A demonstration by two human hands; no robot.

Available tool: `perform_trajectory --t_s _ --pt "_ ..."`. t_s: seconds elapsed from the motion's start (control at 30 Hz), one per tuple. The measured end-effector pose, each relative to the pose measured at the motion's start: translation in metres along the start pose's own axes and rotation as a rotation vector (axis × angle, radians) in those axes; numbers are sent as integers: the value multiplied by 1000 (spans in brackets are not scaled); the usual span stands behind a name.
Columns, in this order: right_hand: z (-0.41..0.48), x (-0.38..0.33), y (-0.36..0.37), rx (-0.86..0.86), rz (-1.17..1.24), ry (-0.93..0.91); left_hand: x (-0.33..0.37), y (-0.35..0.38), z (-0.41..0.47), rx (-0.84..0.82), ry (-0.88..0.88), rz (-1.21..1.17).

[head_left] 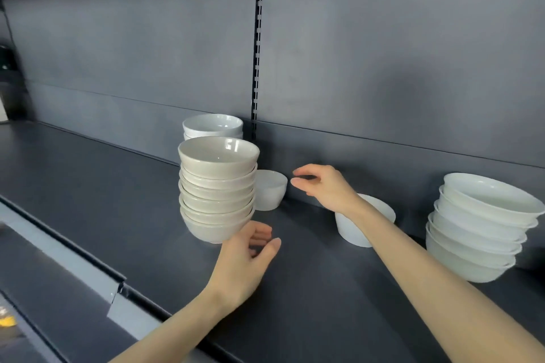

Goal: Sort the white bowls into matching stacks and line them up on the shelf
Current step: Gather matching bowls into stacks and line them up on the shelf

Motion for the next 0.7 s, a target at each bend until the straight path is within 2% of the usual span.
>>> perform_trajectory --t_s 0.23,0.53,0.7 --pt "27 16 39 -234 -198 -37 -15 7 9 -32 -37 206" --pt "9 6 28 -217 -218 -97 -20 9 11 -46 -76 303" --pt "-25 -2 11 -198 -231 -92 -24 11 13 -126 -115 299"
Point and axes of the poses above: each hand's wrist, its own z-axis towards the middle knuckle, its own y-axis out of the palm, x = y × z, the point moved 7 cm from there along z, towards the middle knuckle, and after that the axes turned 3 degrees about x, right-handed, at the moved point
